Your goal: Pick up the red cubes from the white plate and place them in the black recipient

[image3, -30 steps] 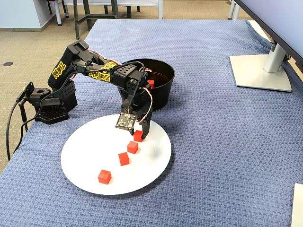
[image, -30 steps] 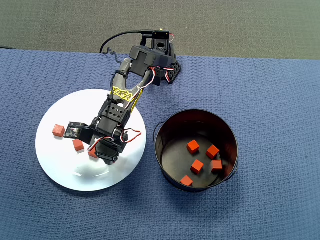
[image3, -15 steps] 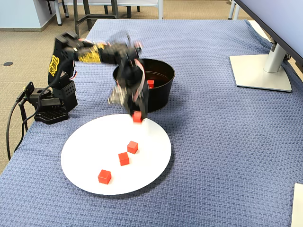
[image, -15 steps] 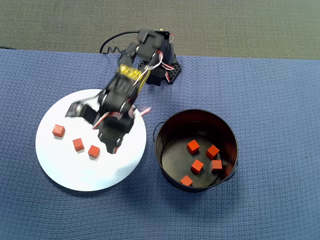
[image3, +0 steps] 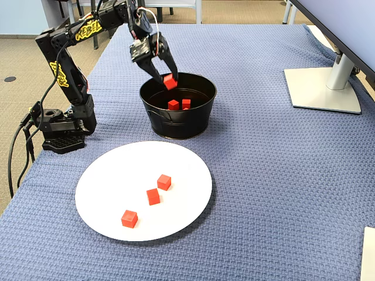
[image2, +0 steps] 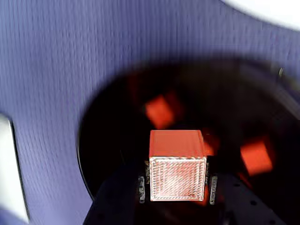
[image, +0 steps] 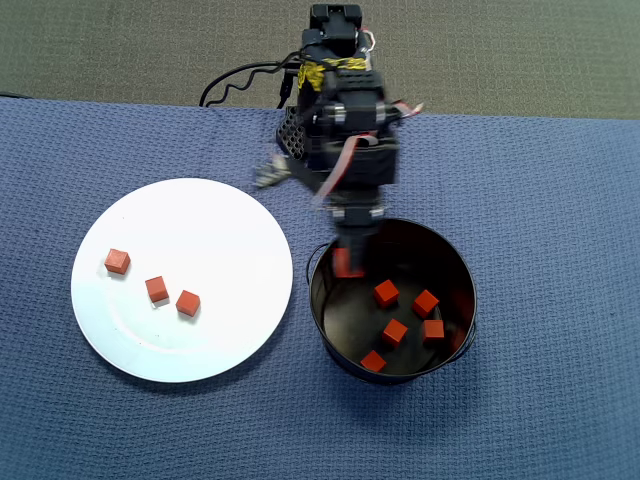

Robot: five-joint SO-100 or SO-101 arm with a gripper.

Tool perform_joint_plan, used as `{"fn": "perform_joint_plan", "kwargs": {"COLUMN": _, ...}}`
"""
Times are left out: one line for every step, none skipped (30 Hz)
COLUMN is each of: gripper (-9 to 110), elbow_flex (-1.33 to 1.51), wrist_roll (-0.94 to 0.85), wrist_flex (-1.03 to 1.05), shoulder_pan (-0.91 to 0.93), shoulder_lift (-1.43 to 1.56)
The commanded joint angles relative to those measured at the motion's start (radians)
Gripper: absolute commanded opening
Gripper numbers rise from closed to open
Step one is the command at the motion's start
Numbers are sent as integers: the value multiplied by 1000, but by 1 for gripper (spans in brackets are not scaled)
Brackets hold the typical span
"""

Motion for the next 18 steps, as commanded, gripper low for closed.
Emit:
{"fn": "perform_joint_plan", "kwargs": {"gripper": 39, "elbow_flex": 64, "wrist_roll": -58, "wrist_flex": -60, "shoulder_pan": -178, "shoulder_lift": 84}}
{"fn": "perform_joint_plan", "kwargs": {"gripper": 39, "elbow_flex": 67, "wrist_roll": -60, "wrist_flex": -61, "shoulder_pan": -169, "shoulder_lift": 91}}
{"fn": "perform_joint_plan", "kwargs": {"gripper": 38, "elbow_flex": 60, "wrist_roll": -60, "wrist_flex": -61, "shoulder_pan": -140, "shoulder_lift": 94}}
{"fn": "perform_joint_plan", "kwargs": {"gripper": 37, "elbow_flex": 48, "wrist_roll": -64, "wrist_flex": -60, "shoulder_pan": -94, "shoulder_lift": 94}}
{"fn": "perform_joint_plan", "kwargs": {"gripper": 35, "elbow_flex": 38, "wrist_roll": -77, "wrist_flex": -58, "shoulder_pan": -41, "shoulder_lift": 91}}
{"fn": "perform_joint_plan", "kwargs": {"gripper": 32, "elbow_flex": 31, "wrist_roll": -89, "wrist_flex": -57, "shoulder_pan": 20, "shoulder_lift": 87}}
{"fn": "perform_joint_plan", "kwargs": {"gripper": 31, "elbow_flex": 17, "wrist_roll": -100, "wrist_flex": -51, "shoulder_pan": 89, "shoulder_lift": 80}}
{"fn": "perform_joint_plan", "kwargs": {"gripper": 30, "elbow_flex": -6, "wrist_roll": -109, "wrist_flex": -31, "shoulder_pan": 161, "shoulder_lift": 66}}
{"fn": "perform_joint_plan", "kwargs": {"gripper": 28, "elbow_flex": -28, "wrist_roll": -110, "wrist_flex": -12, "shoulder_pan": 238, "shoulder_lift": 49}}
{"fn": "perform_joint_plan", "kwargs": {"gripper": 25, "elbow_flex": -46, "wrist_roll": -107, "wrist_flex": 0, "shoulder_pan": 322, "shoulder_lift": 29}}
{"fn": "perform_joint_plan", "kwargs": {"gripper": 23, "elbow_flex": -55, "wrist_roll": -103, "wrist_flex": 2, "shoulder_pan": 408, "shoulder_lift": 9}}
{"fn": "perform_joint_plan", "kwargs": {"gripper": 22, "elbow_flex": -57, "wrist_roll": -101, "wrist_flex": -11, "shoulder_pan": 489, "shoulder_lift": -15}}
{"fn": "perform_joint_plan", "kwargs": {"gripper": 22, "elbow_flex": -52, "wrist_roll": -109, "wrist_flex": -29, "shoulder_pan": 558, "shoulder_lift": -44}}
{"fn": "perform_joint_plan", "kwargs": {"gripper": 22, "elbow_flex": -48, "wrist_roll": -129, "wrist_flex": -43, "shoulder_pan": 617, "shoulder_lift": -81}}
{"fn": "perform_joint_plan", "kwargs": {"gripper": 21, "elbow_flex": -48, "wrist_roll": -149, "wrist_flex": -52, "shoulder_pan": 667, "shoulder_lift": -120}}
{"fn": "perform_joint_plan", "kwargs": {"gripper": 20, "elbow_flex": -48, "wrist_roll": -158, "wrist_flex": -66, "shoulder_pan": 715, "shoulder_lift": -160}}
{"fn": "perform_joint_plan", "kwargs": {"gripper": 20, "elbow_flex": -52, "wrist_roll": -160, "wrist_flex": -83, "shoulder_pan": 756, "shoulder_lift": -198}}
{"fn": "perform_joint_plan", "kwargs": {"gripper": 20, "elbow_flex": -67, "wrist_roll": -178, "wrist_flex": -84, "shoulder_pan": 781, "shoulder_lift": -245}}
